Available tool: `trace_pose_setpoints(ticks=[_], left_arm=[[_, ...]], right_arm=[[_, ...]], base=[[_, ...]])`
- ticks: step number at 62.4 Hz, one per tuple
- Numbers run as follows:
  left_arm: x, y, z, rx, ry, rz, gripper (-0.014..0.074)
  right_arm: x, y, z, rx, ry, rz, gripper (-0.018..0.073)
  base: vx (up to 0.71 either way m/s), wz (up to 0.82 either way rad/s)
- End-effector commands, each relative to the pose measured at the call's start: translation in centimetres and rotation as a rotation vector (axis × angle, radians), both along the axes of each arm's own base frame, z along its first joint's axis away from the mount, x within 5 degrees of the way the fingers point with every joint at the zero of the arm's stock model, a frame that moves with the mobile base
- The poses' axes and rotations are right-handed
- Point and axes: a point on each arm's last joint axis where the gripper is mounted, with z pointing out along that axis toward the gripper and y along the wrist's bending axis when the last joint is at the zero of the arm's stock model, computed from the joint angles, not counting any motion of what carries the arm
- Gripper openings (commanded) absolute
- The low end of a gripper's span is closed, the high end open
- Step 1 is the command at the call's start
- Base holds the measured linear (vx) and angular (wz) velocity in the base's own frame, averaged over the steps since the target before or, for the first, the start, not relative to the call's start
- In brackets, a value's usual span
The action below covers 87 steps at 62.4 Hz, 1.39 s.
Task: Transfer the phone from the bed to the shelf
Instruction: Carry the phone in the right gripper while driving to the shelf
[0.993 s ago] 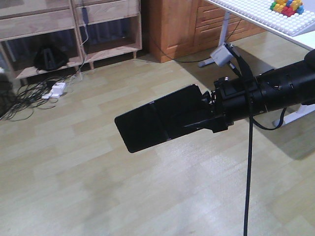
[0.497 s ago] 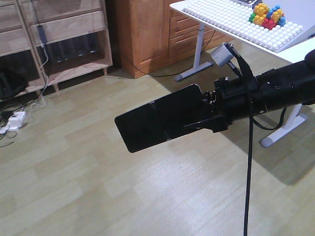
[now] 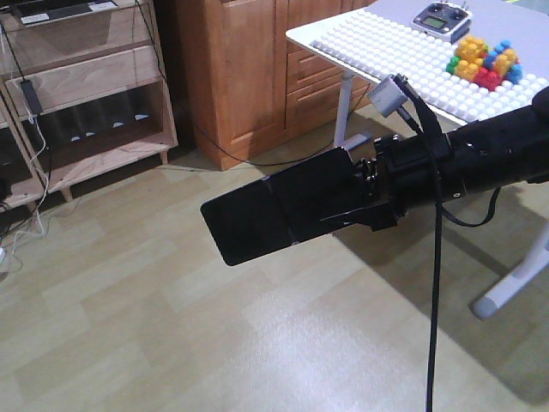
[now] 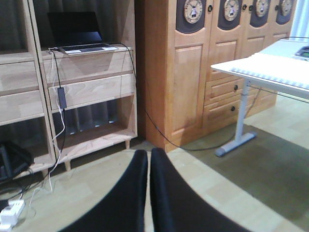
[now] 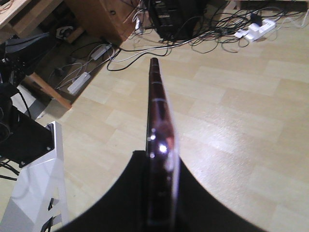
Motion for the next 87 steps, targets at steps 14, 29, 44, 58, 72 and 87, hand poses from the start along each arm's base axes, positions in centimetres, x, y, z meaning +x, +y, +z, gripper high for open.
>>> trace_pose_setpoints(ticks=[14,29,44,58,72,87], left_arm=[[-0.13,-0.02,1.45,-0.011,-0.108,-0.002,0.0001],[-0.13,-0.02,1.45,-0.011,-0.108,-0.002,0.0001],[-0.13,-0.02,1.45,-0.011,-0.108,-0.002,0.0001],[-0.13,-0.02,1.45,-0.011,-0.108,-0.002,0.0001],[-0.13,-0.02,1.45,-0.011,-0.108,-0.002,0.0001],[-0.13,-0.02,1.45,-0.011,-0.108,-0.002,0.0001]], right_arm=[[-1.14,0.29,2.68,0.11,-0.024,0.05,-0.0002],[-1.14,0.29,2.68,0.11,-0.024,0.05,-0.0002],[-1.14,0.29,2.68,0.11,-0.024,0.05,-0.0002],[-1.14,0.29,2.68,0.11,-0.024,0.05,-0.0002],[-1.14,0.29,2.68,0.11,-0.024,0.05,-0.0002],[-1.14,0.29,2.68,0.11,-0.024,0.05,-0.0002]], base=[[0.58,0.07],[0.57,0.09],[0.57,0.13],[0.54,0.27],[0.52,0.4],[0.51,0.46]])
